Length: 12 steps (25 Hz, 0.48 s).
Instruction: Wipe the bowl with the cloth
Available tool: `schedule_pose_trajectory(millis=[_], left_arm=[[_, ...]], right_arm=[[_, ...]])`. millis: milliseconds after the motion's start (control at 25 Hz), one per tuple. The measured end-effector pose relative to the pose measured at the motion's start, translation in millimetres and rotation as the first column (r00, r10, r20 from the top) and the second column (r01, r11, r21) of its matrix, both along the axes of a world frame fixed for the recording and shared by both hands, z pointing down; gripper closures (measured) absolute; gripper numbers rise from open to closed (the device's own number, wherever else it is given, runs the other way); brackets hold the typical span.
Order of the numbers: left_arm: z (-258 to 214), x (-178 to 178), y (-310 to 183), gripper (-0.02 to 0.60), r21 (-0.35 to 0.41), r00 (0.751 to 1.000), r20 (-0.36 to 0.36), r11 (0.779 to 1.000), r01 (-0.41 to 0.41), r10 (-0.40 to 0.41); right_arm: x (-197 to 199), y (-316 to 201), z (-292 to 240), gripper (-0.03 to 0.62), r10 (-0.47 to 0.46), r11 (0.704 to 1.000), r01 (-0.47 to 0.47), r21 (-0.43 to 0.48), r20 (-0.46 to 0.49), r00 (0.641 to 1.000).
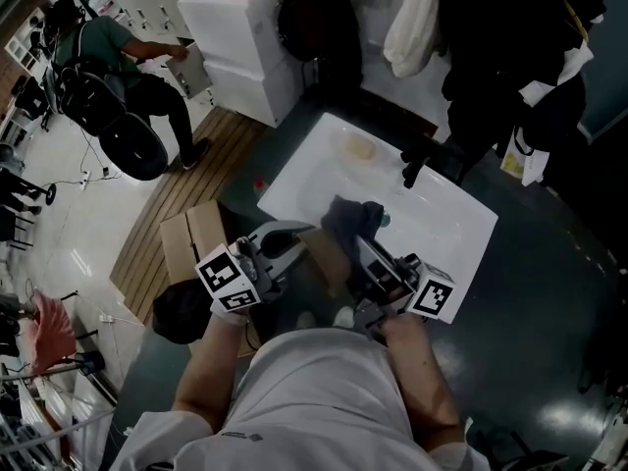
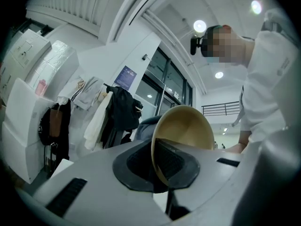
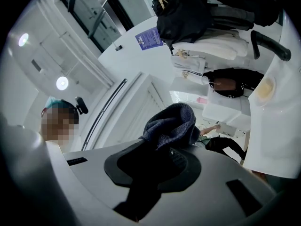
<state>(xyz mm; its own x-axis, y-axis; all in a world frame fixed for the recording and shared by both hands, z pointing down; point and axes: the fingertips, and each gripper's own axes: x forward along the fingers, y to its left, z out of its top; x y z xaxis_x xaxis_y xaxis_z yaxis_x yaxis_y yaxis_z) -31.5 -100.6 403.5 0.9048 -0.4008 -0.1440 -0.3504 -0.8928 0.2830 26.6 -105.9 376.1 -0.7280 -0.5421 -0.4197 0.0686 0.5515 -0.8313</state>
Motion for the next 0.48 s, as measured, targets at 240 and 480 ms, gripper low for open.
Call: schedule_pose_trajectory(millis=[240, 480], left_arm=[[-13.4, 11.9, 12.4, 0.565, 0.054, 0.998, -0.029, 0.997, -0.061, 0.063], [-19.6, 0.2, 7.2, 0.565, 0.056, 0.997, -0.071, 0.998, -0.005, 0.008]], right_arm=[[-0.6, -6.1, 10.1, 0.508, -0.017, 0.999, 0.018, -0.043, 0.012, 1.000], [-8.0, -3.6, 23.7, 0.508, -0.045, 0.995, 0.046, -0.092, 0.015, 0.999]])
